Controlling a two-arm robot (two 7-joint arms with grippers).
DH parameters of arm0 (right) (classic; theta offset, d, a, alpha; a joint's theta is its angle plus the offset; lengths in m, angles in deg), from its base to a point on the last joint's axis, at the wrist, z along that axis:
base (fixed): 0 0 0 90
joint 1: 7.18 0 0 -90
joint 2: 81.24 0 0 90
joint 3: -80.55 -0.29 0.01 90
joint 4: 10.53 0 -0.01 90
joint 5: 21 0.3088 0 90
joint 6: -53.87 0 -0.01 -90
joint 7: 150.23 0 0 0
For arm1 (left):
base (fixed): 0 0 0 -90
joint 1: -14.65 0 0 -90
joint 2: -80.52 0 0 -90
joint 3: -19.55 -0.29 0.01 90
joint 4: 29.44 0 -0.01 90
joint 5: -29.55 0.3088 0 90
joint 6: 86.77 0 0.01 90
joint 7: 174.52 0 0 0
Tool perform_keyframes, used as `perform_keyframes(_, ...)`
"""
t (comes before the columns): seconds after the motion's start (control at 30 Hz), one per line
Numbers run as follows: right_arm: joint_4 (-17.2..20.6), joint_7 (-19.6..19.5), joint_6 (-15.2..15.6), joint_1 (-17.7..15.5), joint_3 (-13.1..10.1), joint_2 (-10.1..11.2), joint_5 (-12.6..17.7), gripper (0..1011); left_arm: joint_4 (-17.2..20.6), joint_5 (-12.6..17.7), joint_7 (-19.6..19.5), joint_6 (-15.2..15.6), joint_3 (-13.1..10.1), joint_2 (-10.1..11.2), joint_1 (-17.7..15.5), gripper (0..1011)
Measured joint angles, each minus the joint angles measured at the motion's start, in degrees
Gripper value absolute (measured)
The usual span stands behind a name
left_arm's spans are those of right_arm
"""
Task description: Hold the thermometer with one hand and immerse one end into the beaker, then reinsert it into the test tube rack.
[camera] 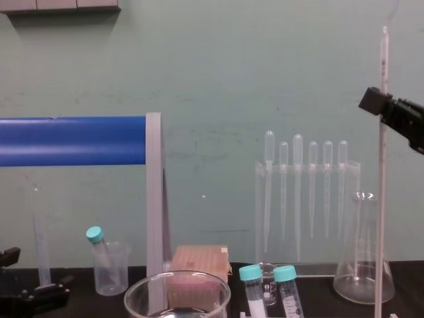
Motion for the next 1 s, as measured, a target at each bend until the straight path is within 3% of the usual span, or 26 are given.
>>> perform_keyframes(0.57, -4.7, 1.3, 0.4, 1.2, 1.3, -0.6, -0.2, 57, 0.0, 0.0, 0.0, 0.0, 0.0, 0.0, 0.0, 1008)
perform_keyframes(1.0, -6.0, 1.2, 1.3, 1.1, 1.5, -0.7, -0.1, 56, 0.0, 0.0, 0.0, 0.0, 0.0, 0.0, 0.0, 1008)
